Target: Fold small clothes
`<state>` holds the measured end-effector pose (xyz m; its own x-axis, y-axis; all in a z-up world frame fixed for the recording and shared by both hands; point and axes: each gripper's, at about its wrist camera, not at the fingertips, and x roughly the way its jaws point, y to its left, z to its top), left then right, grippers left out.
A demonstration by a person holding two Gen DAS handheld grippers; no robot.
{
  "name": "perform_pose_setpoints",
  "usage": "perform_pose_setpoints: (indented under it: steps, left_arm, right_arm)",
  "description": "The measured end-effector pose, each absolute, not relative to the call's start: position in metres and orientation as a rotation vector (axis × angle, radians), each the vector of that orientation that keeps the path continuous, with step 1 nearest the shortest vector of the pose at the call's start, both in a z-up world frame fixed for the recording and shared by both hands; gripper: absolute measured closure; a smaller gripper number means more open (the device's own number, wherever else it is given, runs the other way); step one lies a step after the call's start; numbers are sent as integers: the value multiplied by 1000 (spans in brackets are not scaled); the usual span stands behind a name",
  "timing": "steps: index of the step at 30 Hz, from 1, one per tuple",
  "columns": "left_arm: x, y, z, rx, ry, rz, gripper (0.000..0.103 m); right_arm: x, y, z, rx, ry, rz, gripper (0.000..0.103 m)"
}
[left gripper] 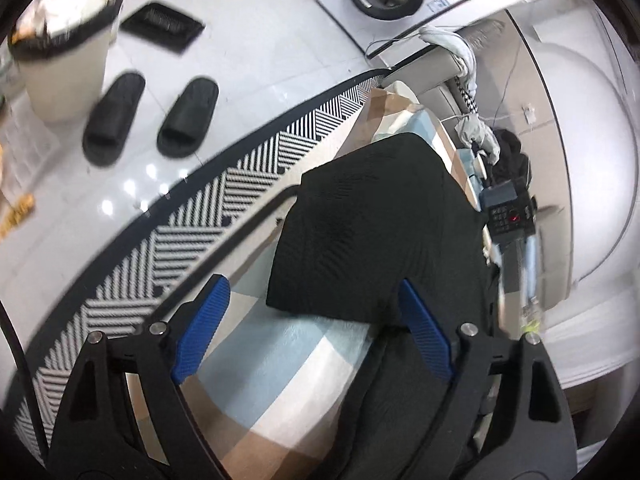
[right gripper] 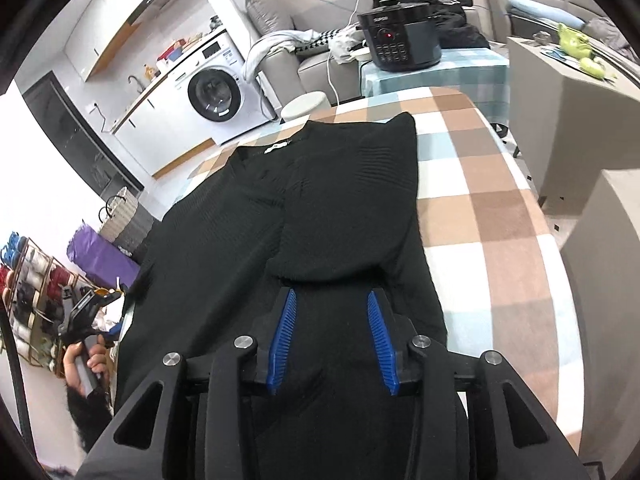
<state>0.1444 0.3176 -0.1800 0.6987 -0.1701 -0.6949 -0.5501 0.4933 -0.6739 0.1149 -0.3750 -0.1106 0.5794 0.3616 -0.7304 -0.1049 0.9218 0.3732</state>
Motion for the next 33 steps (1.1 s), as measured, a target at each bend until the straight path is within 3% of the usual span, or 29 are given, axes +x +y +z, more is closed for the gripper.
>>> perform_pose_setpoints:
  steps: [4, 9, 13, 23, 28, 33]
  left_arm:
    - [157, 320, -197, -1096, 813, 233, 31]
    - [160, 319, -209, -1116, 783, 234, 67]
    - [154, 305, -191, -1071, 743, 248, 85]
    - [178, 250, -92, -712, 635, 288, 93]
    - [217, 157, -29, -482, 600, 144, 93]
    - [253, 51, -33, -313, 744, -76, 92]
  right_arm:
    - [105, -382, -111, 332, 913, 260, 64]
    - [96, -387, -114, 349, 911, 262, 64]
    - [94, -388, -116, 359, 912, 264, 64]
    - [84, -392, -118, 380, 901, 263, 63]
    - [79, -396, -117, 392, 894, 259, 63]
    - [73, -401, -117, 395, 895, 246, 63]
